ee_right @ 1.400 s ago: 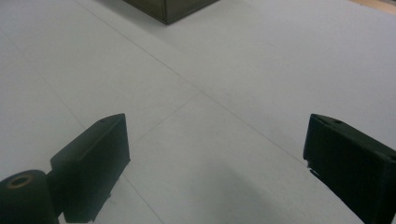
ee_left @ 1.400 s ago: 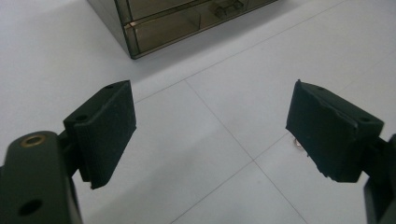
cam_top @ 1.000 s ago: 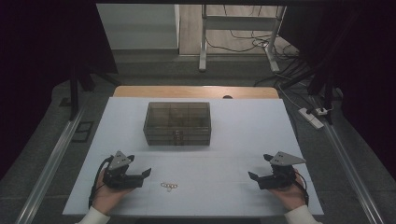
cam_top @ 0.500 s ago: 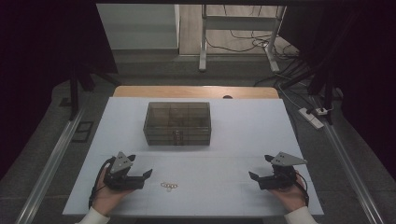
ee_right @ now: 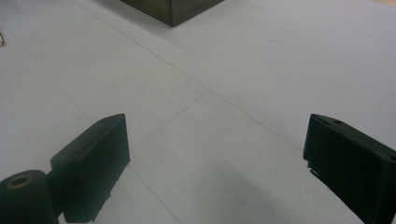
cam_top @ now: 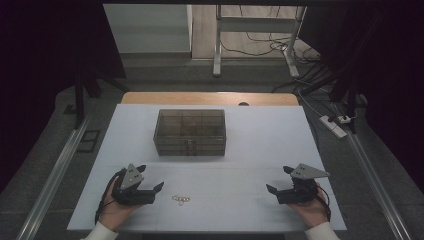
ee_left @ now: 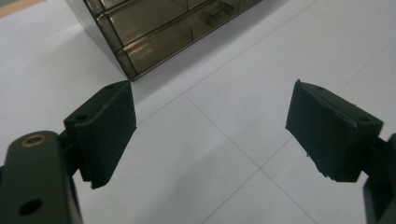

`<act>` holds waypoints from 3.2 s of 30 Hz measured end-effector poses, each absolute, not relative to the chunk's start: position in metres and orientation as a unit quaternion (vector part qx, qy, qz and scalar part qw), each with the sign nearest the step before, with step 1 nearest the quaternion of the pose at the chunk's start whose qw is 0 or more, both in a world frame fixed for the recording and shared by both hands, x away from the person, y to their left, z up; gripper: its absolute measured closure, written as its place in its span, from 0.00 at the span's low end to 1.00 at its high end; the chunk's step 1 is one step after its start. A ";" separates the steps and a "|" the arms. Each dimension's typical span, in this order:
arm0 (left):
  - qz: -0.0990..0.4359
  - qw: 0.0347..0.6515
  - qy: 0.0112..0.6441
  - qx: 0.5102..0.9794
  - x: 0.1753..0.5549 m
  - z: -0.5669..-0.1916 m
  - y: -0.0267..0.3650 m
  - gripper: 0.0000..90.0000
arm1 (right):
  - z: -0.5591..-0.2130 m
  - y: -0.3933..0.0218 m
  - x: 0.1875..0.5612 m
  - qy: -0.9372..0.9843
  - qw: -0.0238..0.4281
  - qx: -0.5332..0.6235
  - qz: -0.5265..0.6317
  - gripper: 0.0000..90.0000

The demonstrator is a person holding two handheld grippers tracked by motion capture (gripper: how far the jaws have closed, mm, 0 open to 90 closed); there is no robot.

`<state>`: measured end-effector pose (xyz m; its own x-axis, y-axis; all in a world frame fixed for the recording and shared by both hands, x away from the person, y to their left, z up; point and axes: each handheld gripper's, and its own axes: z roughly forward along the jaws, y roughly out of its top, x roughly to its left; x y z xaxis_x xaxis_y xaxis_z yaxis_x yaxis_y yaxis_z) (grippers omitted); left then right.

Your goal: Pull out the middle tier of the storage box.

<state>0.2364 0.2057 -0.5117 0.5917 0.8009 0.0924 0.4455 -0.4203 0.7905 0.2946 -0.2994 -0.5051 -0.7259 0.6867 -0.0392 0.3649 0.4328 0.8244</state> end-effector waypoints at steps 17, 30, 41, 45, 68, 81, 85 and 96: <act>0.265 0.359 0.367 0.816 0.234 -0.512 0.203 0.19 | -0.506 -0.299 0.295 0.829 0.188 0.319 0.419 0.08; 0.298 0.336 0.334 0.829 0.231 -0.511 0.192 0.20 | -0.508 -0.297 0.295 0.832 0.186 0.316 0.415 0.08; 0.320 0.319 0.309 0.837 0.230 -0.514 0.184 0.20 | -0.508 -0.297 0.295 0.833 0.186 0.316 0.415 0.08; 0.328 0.310 0.299 0.841 0.229 -0.515 0.181 0.20 | -0.508 -0.297 0.295 0.833 0.185 0.316 0.415 0.08; 0.362 0.277 0.250 0.854 0.230 -0.522 0.161 0.22 | -0.509 -0.296 0.295 0.835 0.185 0.316 0.411 0.08; 0.379 0.262 0.225 0.858 0.231 -0.524 0.155 0.22 | -0.510 -0.296 0.295 0.837 0.184 0.315 0.408 0.08; 0.384 0.259 0.219 0.859 0.231 -0.525 0.153 0.22 | -0.510 -0.296 0.295 0.836 0.184 0.316 0.408 0.08; 0.394 0.252 0.212 0.858 0.232 -0.526 0.150 0.22 | -0.511 -0.295 0.295 0.838 0.182 0.314 0.407 0.08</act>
<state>0.2322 0.1503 -0.5261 0.6004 0.5625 0.5685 0.1653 -0.7828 0.5999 0.2954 -0.2949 -0.5106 -0.7357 0.6755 -0.0496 0.3782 0.4705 0.7972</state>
